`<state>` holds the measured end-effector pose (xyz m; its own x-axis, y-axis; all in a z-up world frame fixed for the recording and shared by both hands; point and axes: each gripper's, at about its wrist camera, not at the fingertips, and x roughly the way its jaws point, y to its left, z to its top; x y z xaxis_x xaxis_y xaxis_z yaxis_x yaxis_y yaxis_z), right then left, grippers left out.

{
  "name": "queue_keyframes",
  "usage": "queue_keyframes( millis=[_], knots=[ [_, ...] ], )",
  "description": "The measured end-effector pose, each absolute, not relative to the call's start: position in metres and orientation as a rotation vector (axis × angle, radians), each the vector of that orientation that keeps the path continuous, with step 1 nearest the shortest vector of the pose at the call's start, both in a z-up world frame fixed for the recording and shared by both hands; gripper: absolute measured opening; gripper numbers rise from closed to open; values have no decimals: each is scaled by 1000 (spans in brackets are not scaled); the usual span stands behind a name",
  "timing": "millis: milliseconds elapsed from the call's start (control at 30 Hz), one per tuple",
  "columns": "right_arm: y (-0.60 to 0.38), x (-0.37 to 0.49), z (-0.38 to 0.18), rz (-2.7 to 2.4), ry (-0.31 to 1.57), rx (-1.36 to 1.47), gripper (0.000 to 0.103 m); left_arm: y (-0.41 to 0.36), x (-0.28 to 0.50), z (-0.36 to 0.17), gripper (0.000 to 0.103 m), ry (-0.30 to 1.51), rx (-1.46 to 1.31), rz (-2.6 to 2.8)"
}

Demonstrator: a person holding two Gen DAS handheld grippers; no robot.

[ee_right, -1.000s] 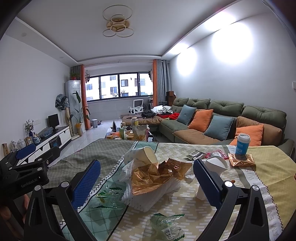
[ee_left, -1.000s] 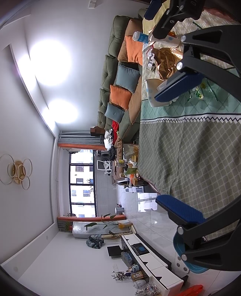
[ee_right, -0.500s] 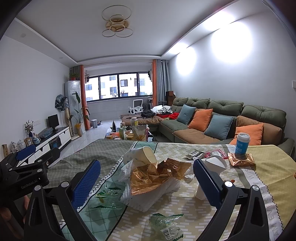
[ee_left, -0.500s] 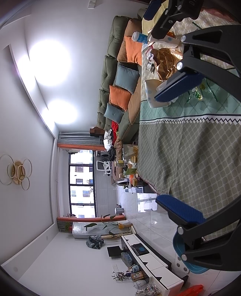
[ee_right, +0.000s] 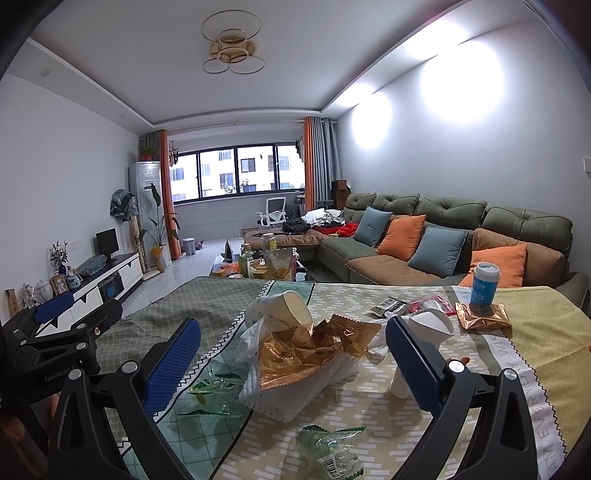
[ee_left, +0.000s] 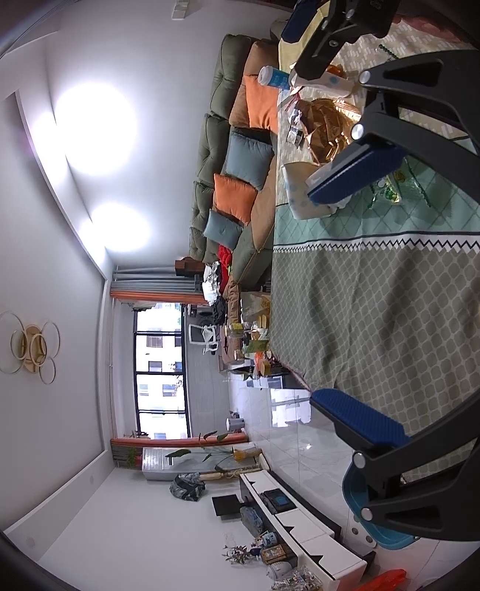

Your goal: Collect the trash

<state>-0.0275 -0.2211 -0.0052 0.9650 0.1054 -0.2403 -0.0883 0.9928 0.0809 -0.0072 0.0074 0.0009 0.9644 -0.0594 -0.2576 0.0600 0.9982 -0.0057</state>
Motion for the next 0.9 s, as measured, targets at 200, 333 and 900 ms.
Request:
queue_keyframes(
  millis=[200,333,900],
  knots=[
    [-231,-22,-10,96,269,83,100,-1,-2,-7,100,308,28,-148],
    [-243,-21,-13,78,289,102,100,-10,3,-18,100,370,46,-231],
    [-328,33,-35,-59,485,205,92,-47,42,-65,82,627,130,-417]
  ],
)
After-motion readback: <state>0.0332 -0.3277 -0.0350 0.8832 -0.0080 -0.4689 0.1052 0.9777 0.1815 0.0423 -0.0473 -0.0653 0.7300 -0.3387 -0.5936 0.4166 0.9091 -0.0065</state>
